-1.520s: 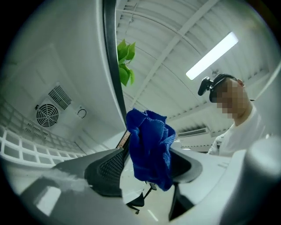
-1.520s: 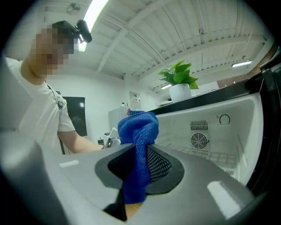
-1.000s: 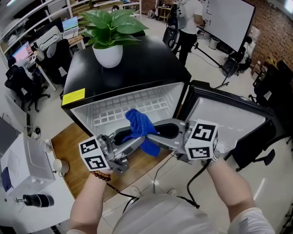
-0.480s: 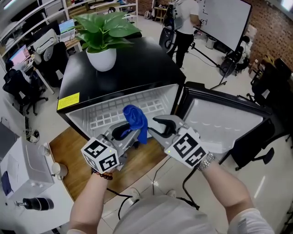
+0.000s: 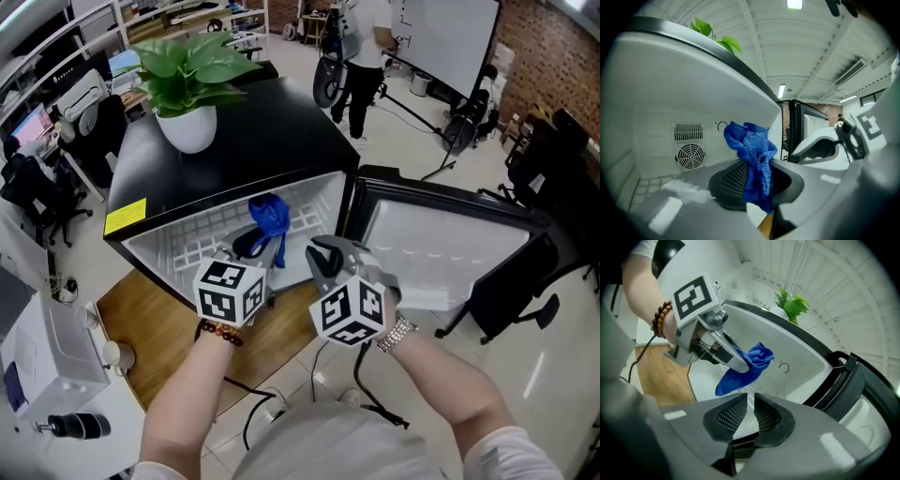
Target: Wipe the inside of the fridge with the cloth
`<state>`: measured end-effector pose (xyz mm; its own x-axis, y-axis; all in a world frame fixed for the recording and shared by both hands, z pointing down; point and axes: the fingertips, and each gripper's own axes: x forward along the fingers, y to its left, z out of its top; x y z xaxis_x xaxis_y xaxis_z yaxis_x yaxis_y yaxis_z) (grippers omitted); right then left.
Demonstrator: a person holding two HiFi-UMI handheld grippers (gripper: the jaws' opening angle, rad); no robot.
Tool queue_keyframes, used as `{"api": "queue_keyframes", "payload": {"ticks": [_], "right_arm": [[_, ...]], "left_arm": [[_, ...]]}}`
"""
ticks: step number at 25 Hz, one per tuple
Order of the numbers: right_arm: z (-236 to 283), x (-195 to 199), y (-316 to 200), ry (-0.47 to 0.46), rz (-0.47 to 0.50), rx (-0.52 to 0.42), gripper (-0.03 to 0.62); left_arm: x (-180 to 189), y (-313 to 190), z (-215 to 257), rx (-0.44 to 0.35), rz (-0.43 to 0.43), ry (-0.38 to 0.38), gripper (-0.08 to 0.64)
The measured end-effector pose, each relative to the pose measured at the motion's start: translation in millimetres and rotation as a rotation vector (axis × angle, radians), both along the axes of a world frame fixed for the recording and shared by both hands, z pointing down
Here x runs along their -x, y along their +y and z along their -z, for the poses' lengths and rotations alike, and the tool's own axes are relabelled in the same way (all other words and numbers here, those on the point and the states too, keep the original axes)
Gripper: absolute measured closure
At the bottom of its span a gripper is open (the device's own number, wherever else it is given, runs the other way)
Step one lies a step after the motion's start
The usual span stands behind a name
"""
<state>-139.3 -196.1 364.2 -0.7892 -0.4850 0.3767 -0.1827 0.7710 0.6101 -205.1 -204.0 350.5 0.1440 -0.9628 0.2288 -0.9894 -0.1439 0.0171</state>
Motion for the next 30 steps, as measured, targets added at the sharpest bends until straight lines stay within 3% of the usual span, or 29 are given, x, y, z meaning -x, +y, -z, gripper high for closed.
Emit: {"api": "queue_keyframes", "payload": {"ticks": [4, 18, 30], "right_arm": [[-5, 0, 2, 0.018, -0.001, -0.046, 0.591], [-14, -3, 16, 0.024, 0.048, -0.033, 0.589], [-15, -16, 14, 0.014, 0.069, -0.027, 0.591]], "left_arm": [[3, -23, -2, 0.017, 0.048, -0.027, 0.471], [16, -106, 13, -0.043, 0.184, -0.027, 0.471], [30, -143, 4, -0.012, 0.264, -0.019, 0.471]]}}
